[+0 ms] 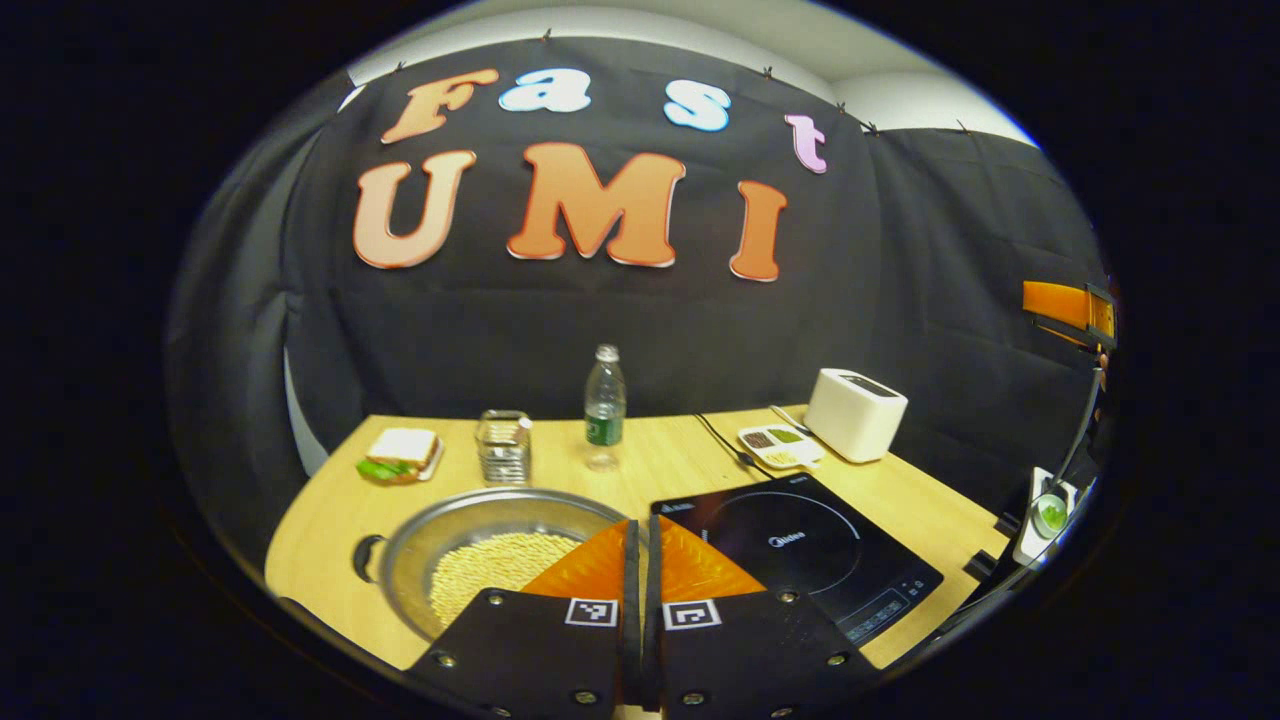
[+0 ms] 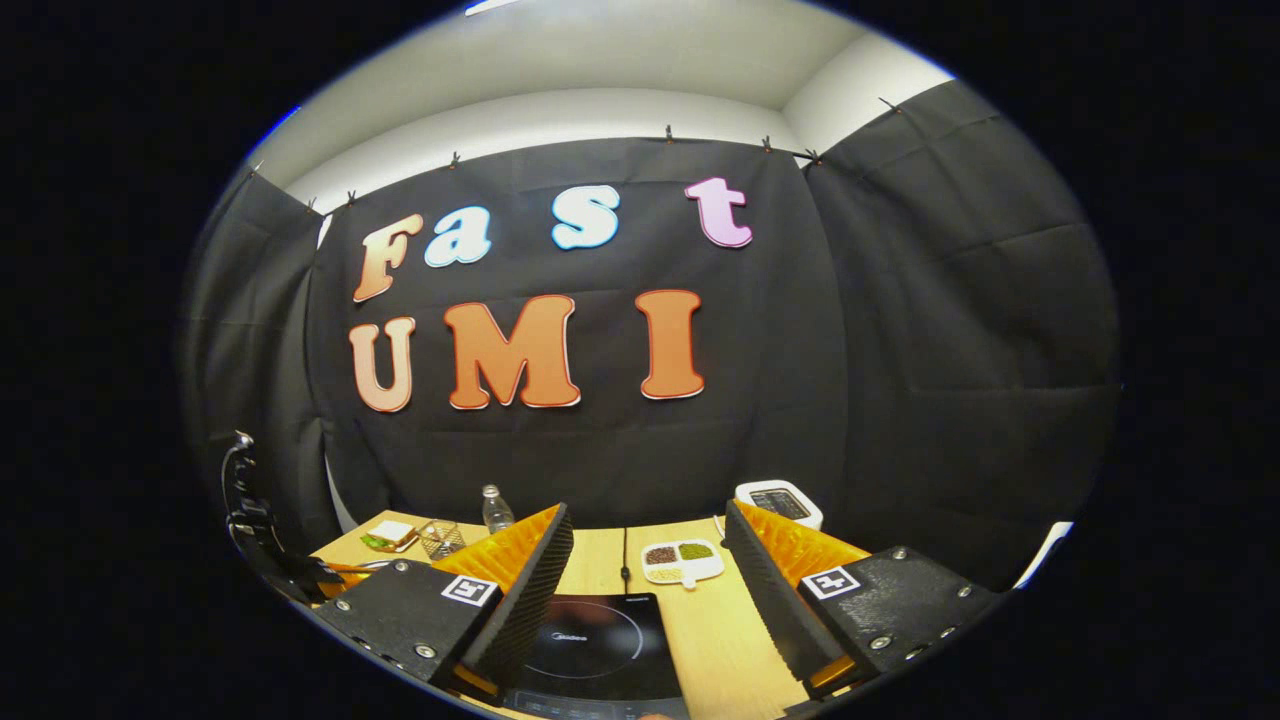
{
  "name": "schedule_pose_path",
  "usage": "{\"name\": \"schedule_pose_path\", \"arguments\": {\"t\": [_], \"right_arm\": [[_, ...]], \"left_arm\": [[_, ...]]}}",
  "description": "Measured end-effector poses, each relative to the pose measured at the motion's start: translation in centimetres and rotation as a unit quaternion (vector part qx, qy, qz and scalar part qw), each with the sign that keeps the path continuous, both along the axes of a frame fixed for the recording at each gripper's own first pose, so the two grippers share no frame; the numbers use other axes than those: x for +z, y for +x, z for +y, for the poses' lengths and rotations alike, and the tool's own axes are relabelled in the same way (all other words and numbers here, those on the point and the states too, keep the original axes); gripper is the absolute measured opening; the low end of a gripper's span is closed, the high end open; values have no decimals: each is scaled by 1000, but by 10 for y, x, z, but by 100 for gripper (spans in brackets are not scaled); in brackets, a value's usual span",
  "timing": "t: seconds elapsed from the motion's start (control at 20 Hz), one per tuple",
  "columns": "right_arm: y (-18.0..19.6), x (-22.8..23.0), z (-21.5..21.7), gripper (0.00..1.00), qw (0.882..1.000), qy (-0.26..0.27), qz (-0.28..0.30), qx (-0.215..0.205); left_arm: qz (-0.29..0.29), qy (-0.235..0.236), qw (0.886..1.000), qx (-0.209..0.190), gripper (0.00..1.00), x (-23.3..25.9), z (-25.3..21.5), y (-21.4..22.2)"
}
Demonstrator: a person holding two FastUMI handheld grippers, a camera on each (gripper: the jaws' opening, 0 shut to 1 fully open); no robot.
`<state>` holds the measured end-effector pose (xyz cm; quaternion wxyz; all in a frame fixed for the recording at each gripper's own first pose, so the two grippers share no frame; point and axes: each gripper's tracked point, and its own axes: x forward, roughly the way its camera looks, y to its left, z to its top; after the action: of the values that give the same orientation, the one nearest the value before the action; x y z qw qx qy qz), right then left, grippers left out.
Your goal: First push the handle of the pot to place it horizontally, then grasp the pot with both hands and set it on the induction cooktop.
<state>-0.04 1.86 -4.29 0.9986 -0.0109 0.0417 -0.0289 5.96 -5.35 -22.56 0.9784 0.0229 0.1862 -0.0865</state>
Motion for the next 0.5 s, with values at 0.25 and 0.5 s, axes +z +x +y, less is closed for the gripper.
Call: {"name": "schedule_pose_path", "arguments": {"t": [0.25, 0.5], "right_arm": [[12, -15, 61, 95, 1000, 6, 5, 29], [30, -53, 122, 95, 998, 9, 38, 52]], "left_arm": [[-57, 27, 996, 65, 1, 35, 87, -20], [-54, 8, 992, 112, 2, 27, 164, -30]]}}
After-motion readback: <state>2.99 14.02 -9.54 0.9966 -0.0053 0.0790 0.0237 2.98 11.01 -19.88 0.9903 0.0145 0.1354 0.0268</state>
